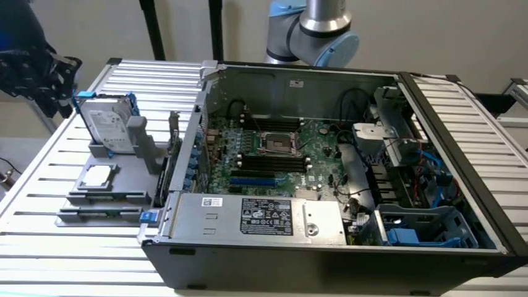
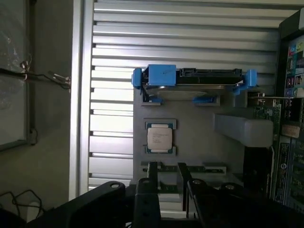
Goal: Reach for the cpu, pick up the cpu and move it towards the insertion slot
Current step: 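Pick up the cpu and move it towards the insertion slot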
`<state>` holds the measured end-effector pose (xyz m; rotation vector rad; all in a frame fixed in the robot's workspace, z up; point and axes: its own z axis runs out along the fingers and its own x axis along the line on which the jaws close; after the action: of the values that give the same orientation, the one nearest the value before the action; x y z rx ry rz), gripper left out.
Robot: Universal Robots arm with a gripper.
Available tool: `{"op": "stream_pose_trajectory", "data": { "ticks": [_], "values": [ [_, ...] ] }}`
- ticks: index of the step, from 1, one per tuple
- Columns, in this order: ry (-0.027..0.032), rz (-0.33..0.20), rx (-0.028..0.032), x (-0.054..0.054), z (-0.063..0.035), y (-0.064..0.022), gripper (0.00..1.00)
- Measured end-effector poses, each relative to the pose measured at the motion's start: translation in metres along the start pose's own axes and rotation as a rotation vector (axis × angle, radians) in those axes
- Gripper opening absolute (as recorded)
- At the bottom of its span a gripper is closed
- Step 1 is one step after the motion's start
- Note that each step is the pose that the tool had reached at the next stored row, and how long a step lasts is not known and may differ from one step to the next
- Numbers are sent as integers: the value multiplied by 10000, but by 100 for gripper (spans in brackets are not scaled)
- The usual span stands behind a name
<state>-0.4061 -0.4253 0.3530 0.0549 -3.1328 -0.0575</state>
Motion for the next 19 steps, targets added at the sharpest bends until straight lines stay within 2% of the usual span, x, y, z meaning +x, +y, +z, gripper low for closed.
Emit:
{"op": "stream_pose_trajectory", "data": {
  "ticks": [1, 2, 5, 8, 9, 19],
  "values": [
    [9, 0, 1, -1, 5, -1, 36],
    [15, 0, 1, -2, 9, 0, 36],
    [18, 1, 1, -3, 42, -2, 53],
    [17, 1, 1, -5, 97, -4, 59],
    [17, 0, 1, -7, 114, -5, 65],
    [18, -9, 1, -25, 296, -12, 65]
  ]
}}
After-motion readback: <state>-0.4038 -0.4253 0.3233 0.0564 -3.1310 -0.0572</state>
